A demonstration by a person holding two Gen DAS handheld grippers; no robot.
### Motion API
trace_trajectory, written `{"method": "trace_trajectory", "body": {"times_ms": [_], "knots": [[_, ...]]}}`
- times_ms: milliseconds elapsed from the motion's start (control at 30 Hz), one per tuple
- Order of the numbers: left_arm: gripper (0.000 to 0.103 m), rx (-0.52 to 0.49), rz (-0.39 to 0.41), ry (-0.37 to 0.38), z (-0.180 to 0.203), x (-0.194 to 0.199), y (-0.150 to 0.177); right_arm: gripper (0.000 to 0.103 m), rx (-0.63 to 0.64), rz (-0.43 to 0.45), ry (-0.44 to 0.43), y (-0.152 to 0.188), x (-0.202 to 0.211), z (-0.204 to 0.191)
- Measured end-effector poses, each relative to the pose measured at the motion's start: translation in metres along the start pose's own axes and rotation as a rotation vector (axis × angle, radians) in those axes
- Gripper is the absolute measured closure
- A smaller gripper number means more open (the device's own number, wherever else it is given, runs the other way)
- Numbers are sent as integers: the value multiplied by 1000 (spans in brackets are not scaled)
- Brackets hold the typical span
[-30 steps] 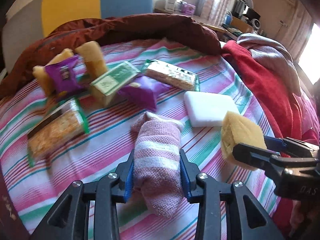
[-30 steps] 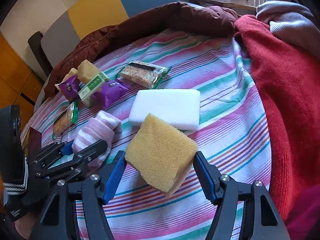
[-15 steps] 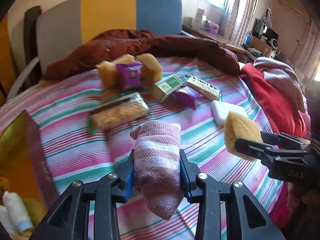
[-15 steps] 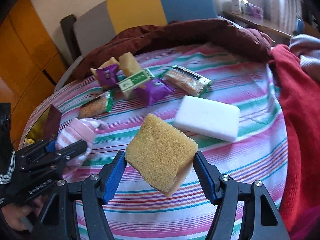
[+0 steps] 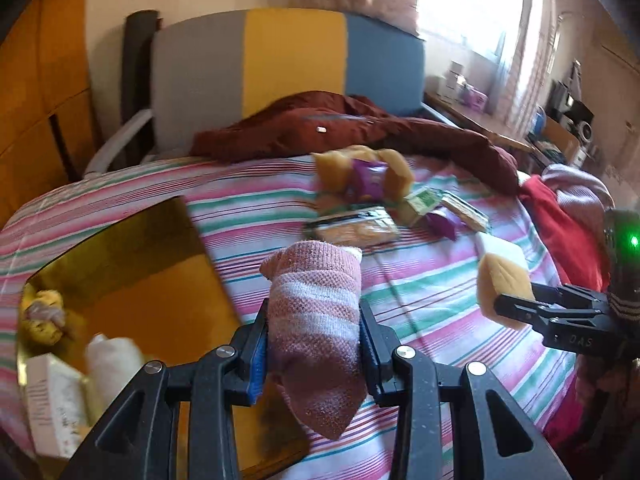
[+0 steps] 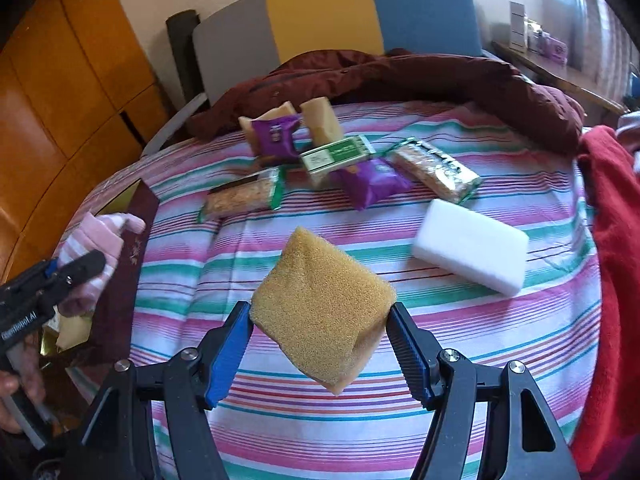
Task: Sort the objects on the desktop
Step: 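Carry the pink sock and sponge into the gold box and release them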
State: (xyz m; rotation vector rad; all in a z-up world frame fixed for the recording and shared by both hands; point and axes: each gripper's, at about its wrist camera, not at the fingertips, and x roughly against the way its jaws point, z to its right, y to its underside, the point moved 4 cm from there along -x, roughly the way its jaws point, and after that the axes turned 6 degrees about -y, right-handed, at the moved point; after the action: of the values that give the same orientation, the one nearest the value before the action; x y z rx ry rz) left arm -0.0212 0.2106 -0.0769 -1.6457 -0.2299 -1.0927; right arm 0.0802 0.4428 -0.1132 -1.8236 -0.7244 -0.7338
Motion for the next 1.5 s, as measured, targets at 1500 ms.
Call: {"method": "trace_trajectory", "body": {"times_ms": [1500], "knots": [[52, 385, -24, -219, -193, 24, 63, 26, 309, -118, -318, 17, -73, -270]]}}
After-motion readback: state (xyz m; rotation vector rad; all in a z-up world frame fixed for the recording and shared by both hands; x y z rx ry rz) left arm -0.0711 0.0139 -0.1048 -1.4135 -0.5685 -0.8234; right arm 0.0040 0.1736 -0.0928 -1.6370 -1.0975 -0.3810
